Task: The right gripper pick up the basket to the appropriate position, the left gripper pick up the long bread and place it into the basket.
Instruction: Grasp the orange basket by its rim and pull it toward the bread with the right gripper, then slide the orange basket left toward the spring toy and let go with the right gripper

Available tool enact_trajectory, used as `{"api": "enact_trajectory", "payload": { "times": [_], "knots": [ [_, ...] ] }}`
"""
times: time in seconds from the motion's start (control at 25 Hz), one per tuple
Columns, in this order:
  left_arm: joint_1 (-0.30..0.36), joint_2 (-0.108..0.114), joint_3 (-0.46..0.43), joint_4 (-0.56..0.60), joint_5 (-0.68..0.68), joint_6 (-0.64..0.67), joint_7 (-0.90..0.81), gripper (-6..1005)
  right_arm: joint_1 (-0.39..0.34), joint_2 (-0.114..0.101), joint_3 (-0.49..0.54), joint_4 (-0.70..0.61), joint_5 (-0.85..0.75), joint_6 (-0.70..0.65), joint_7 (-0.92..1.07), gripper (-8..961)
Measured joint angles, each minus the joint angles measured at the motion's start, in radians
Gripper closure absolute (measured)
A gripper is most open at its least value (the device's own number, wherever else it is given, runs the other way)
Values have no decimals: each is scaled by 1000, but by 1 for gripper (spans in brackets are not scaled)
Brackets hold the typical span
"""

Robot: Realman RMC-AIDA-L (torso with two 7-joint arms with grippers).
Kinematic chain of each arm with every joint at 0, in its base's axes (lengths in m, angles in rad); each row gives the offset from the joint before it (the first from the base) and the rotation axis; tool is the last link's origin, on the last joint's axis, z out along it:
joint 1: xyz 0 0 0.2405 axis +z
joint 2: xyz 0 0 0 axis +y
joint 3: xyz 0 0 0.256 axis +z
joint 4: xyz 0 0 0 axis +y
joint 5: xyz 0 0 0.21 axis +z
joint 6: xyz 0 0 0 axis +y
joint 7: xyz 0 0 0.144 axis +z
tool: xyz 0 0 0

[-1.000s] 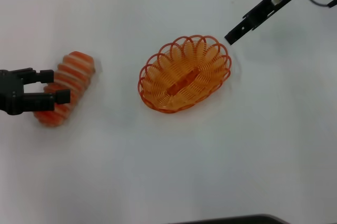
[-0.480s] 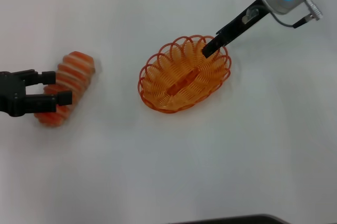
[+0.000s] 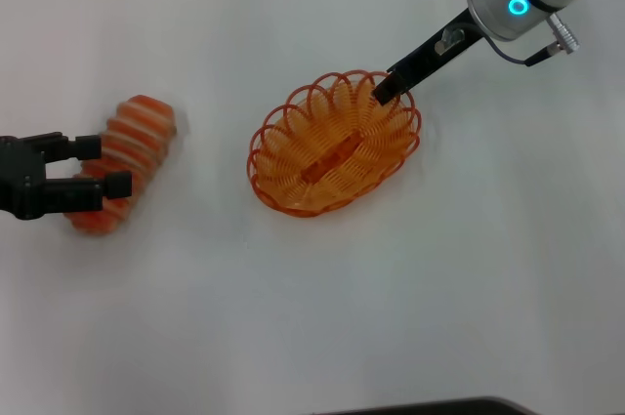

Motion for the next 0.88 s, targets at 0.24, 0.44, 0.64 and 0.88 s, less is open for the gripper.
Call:
{"api": "enact_trajectory", "payload": {
  "times": [0.24, 0.44, 0.64, 0.88],
  "knots": [
    [0, 0, 0, 4, 0, 0, -3, 99, -1, -3, -5, -5, 1, -12, -1, 742],
    [0, 2, -1, 6, -2, 0, -4, 99, -5, -4, 9, -19, 14, -23, -1, 865],
    [0, 7, -2, 6, -3, 0, -5, 98, -74, -27, 58, -116, 153, -96, 2, 903],
    [0, 12, -5, 8, -7, -10, -5, 98, -188, -76, 168, -78, 396, -160, 9, 905]
  ]
}}
